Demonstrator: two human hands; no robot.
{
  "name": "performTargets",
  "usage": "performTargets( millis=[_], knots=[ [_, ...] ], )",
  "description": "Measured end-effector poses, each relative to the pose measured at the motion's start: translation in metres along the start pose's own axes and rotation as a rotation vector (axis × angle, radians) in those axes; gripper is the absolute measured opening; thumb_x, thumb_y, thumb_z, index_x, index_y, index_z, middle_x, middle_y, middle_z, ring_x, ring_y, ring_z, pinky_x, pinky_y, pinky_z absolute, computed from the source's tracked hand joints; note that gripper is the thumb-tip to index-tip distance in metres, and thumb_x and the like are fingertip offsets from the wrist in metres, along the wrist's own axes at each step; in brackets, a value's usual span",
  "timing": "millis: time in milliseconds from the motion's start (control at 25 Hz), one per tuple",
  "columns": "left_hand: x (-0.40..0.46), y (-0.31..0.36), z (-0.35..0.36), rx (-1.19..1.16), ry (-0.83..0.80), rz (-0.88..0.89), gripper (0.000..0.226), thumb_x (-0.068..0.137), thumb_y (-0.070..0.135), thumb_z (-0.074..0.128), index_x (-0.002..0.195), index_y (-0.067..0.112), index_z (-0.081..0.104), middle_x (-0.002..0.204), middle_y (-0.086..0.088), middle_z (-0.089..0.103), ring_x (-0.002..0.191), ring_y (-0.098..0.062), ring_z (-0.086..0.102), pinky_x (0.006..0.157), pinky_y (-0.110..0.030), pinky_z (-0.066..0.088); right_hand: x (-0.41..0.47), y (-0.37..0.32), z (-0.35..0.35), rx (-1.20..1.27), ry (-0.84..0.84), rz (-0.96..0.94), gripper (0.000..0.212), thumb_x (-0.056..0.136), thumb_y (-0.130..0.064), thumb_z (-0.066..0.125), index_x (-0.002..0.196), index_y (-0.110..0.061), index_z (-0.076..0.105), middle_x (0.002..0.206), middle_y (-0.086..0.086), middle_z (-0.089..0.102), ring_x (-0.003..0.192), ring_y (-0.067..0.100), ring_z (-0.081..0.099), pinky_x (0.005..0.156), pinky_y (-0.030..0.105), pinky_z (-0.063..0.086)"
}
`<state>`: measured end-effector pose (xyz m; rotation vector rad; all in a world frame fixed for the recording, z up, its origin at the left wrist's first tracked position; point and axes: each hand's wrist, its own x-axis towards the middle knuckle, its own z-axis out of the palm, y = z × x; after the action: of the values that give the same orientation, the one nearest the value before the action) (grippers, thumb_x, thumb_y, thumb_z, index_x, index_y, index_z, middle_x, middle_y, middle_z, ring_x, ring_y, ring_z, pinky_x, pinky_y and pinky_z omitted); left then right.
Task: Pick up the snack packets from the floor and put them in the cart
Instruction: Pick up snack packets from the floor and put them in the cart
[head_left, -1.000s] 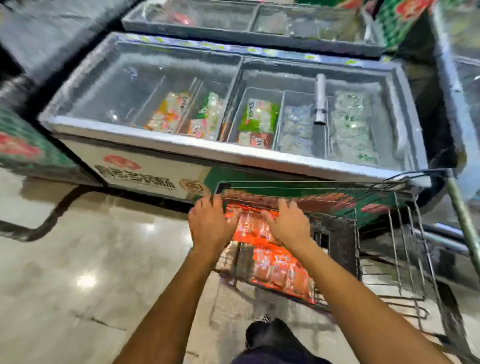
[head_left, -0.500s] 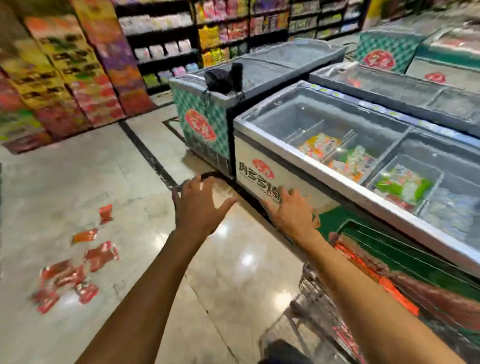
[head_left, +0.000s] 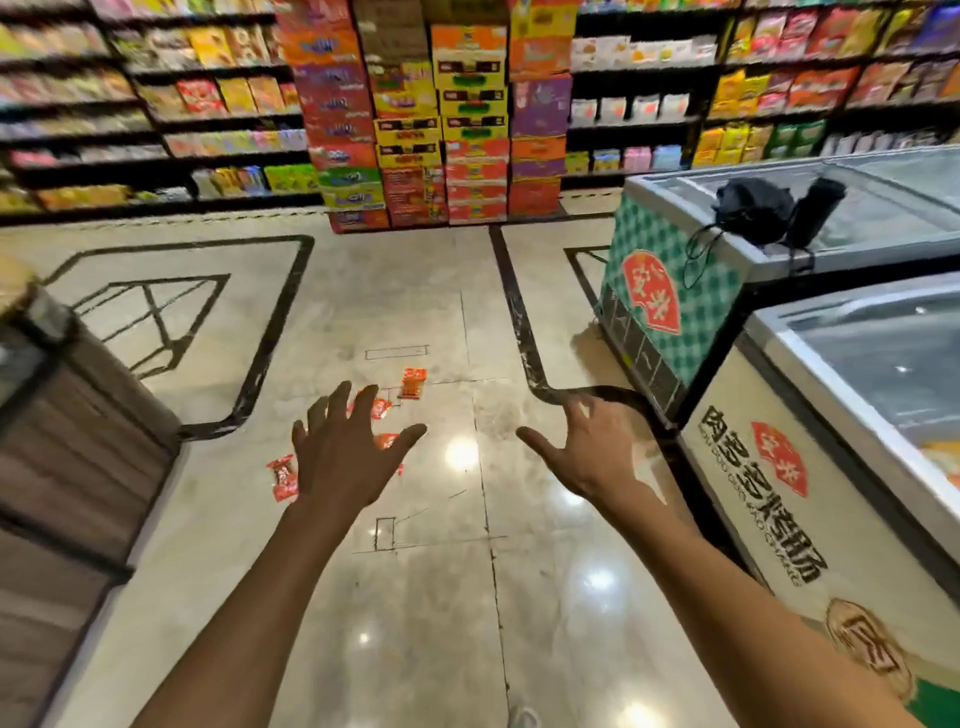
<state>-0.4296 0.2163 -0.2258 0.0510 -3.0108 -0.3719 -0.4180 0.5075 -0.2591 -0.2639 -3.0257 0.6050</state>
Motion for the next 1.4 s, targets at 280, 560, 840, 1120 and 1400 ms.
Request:
performTargets(
  millis=[280, 560, 840, 1120, 1400],
  knots=[
    [0.067, -0.094, 0.028, -0.037, 0.034, -0.250, 0.112, 0.068, 0.099, 0.018, 0.152, 0.029, 0.043, 0.163, -0.007, 0.036, 0.147, -0.034, 0.035, 0.117, -0.057, 0.030, 0.130, -0.111, 0.063, 0.028, -0.202, -0.165, 0.093, 0.079, -0.086, 0.045, 0.156, -0.040, 0.021, 0.163, 0.008, 0.027, 0.148, 0.032, 0.028, 0.117, 0.058, 0.027],
    [0.209, -0.164, 0.076, -0.038, -0.121, -0.264, 0.106, 0.072, 0.095, 0.016, 0.153, 0.032, 0.040, 0.166, 0.001, 0.031, 0.153, -0.025, 0.028, 0.122, -0.061, 0.007, 0.255, -0.186, 0.134, -0.092, -0.286, -0.149, 0.092, 0.077, -0.091, 0.035, 0.155, -0.043, 0.022, 0.164, 0.005, 0.027, 0.152, 0.028, 0.024, 0.120, 0.066, 0.011],
    [0.363, -0.161, 0.122, -0.070, -0.190, -0.172, 0.123, 0.060, 0.099, -0.008, 0.155, 0.035, 0.036, 0.168, 0.005, 0.026, 0.158, -0.021, 0.013, 0.121, -0.063, -0.010, 0.384, -0.204, 0.155, -0.154, -0.285, -0.037, 0.093, 0.076, -0.093, 0.032, 0.154, -0.043, 0.025, 0.164, 0.001, 0.027, 0.152, 0.025, 0.023, 0.118, 0.066, 0.013],
    [0.533, -0.152, 0.198, 0.059, -0.284, -0.196, 0.119, 0.064, 0.096, -0.009, 0.154, 0.036, 0.039, 0.166, 0.006, 0.033, 0.158, -0.026, 0.016, 0.117, -0.065, -0.019, 0.580, -0.190, 0.201, -0.169, -0.337, -0.008, 0.096, 0.074, -0.093, 0.039, 0.153, -0.039, 0.031, 0.161, 0.002, 0.034, 0.149, 0.028, 0.031, 0.116, 0.065, 0.024],
    [0.703, -0.157, 0.302, -0.175, -0.383, -0.512, 0.090, 0.081, 0.088, 0.037, 0.152, 0.033, 0.040, 0.165, 0.005, 0.032, 0.156, -0.023, 0.019, 0.122, -0.058, -0.001, 0.780, -0.196, 0.303, -0.151, -0.461, -0.065, 0.084, 0.080, -0.082, 0.049, 0.147, -0.033, 0.040, 0.149, 0.005, 0.046, 0.139, 0.030, 0.041, 0.113, 0.057, 0.032]
  ],
)
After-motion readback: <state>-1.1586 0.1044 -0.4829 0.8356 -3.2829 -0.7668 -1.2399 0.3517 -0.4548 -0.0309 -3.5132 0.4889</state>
